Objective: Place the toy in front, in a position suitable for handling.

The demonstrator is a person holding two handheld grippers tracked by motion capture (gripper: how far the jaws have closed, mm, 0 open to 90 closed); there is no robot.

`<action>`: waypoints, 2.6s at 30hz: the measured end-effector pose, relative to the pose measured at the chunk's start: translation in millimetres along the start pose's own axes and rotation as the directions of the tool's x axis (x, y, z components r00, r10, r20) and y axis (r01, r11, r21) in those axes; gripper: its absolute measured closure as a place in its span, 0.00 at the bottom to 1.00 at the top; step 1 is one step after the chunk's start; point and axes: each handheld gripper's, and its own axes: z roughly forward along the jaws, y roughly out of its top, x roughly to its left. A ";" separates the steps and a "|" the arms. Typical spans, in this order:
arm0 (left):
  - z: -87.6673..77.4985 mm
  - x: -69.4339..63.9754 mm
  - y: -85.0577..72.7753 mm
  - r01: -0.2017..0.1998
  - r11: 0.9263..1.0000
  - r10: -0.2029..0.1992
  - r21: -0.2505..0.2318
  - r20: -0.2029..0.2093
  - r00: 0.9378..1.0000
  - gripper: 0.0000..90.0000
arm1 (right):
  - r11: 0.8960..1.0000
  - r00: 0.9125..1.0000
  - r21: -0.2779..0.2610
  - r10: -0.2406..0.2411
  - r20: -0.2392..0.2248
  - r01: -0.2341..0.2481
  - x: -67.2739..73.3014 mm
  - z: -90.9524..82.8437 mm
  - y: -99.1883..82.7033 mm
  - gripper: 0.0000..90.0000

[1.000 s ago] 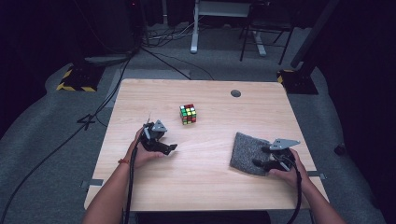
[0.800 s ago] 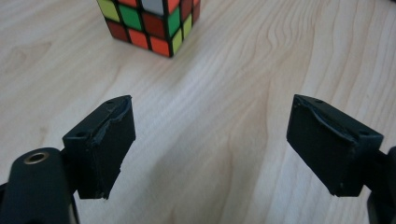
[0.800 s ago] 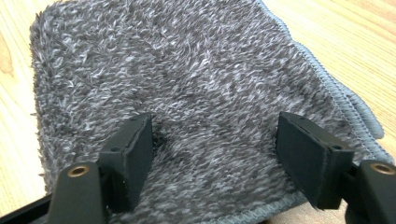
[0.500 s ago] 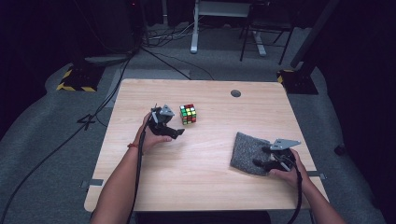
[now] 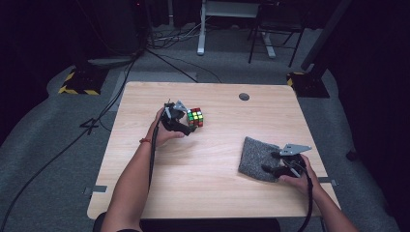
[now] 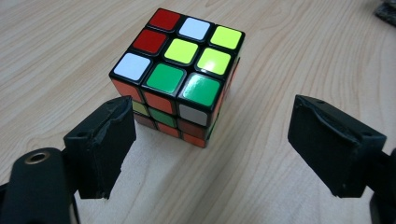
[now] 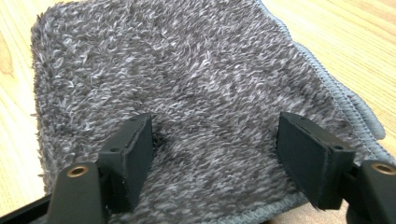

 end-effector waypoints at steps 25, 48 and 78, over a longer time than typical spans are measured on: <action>42.8 11.1 14.6 0.001 0.997 0.000 0.072 -0.013 1.000 0.25 | 1.000 1.000 -0.024 0.000 0.000 0.000 0.0 -0.3 -3.2 0.31; 1.4 -40.2 -28.1 -0.114 0.991 0.106 0.065 0.120 0.987 0.37 | 1.000 1.000 -0.017 0.001 0.001 -0.001 0.3 -0.3 -2.4 0.31; -32.0 -113.7 -69.2 -0.124 0.992 0.118 0.024 0.169 0.978 0.20 | 0.998 0.999 -0.032 -0.047 0.005 0.047 8.9 1.2 18.0 0.29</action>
